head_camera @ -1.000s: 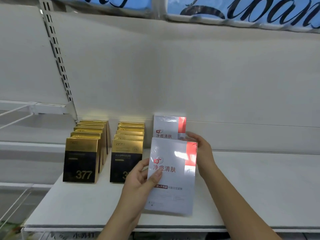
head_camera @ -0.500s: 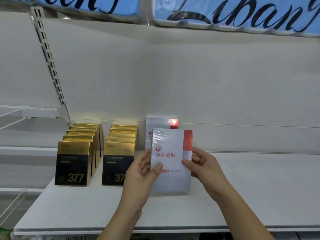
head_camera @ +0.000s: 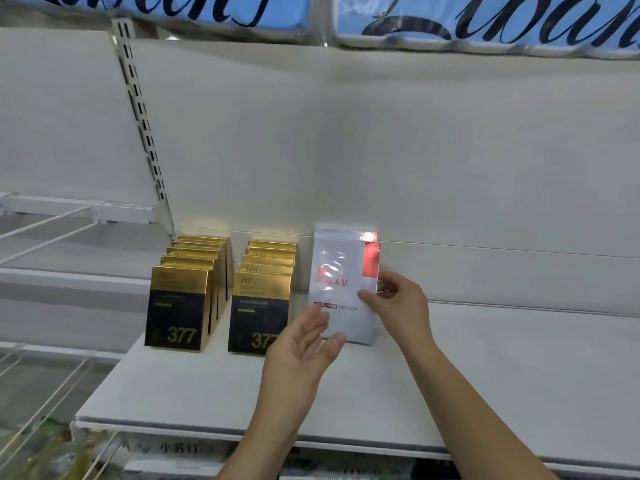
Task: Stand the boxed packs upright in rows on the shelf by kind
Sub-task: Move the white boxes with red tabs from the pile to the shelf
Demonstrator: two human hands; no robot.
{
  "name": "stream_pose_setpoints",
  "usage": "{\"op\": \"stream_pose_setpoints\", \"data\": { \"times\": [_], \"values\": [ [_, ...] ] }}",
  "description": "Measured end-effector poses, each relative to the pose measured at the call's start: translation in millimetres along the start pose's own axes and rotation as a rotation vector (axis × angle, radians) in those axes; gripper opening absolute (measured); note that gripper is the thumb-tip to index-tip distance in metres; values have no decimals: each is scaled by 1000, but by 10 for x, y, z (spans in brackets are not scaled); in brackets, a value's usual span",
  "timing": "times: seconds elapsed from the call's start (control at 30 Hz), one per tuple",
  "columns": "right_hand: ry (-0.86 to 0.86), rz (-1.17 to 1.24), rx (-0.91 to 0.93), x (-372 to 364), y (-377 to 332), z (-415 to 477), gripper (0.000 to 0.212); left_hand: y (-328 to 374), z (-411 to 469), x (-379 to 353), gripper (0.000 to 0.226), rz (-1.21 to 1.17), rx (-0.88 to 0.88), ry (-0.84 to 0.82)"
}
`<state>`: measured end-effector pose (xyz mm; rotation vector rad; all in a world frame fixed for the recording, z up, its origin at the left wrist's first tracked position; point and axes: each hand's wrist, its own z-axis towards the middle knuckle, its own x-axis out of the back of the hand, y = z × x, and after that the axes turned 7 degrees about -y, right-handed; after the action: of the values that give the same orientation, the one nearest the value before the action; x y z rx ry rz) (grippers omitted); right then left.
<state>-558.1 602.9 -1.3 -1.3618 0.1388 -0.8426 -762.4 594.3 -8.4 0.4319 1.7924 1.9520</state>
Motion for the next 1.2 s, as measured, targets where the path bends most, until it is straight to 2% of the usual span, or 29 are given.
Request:
{"op": "stream_pose_setpoints", "data": {
  "times": [0.17, 0.3, 0.4, 0.53, 0.87, 0.97, 1.07, 1.2],
  "values": [
    [25, -74, 29, -34, -22, 13, 35, -19, -4, 8, 59, 23, 15, 4],
    [16, -180, 43, -1, -21, 40, 31, -53, 1, 38, 57, 32, 20, 20],
    [-7, -196, 42, 12, -36, 63, 29, -59, 10, 47, 64, 27, 19, 25],
    [-23, -208, 46, 4, -63, 63, 31, -33, 33, 40, 60, 23, 17, 7],
    [54, -163, -74, -70, -114, -45, 27, 21, 69, 65, 58, -28, -37, -51],
    [48, -140, -75, -48, -161, -100, 34, 34, 70, 63, 57, -29, -49, -67],
    [84, -58, -68, 88, -218, -254, 51, 59, 82, 46, 60, -9, -63, -117],
    [137, 112, -35, 445, -267, -670, 51, 72, 159, -95, 65, 26, -79, -250]
  ]
}}
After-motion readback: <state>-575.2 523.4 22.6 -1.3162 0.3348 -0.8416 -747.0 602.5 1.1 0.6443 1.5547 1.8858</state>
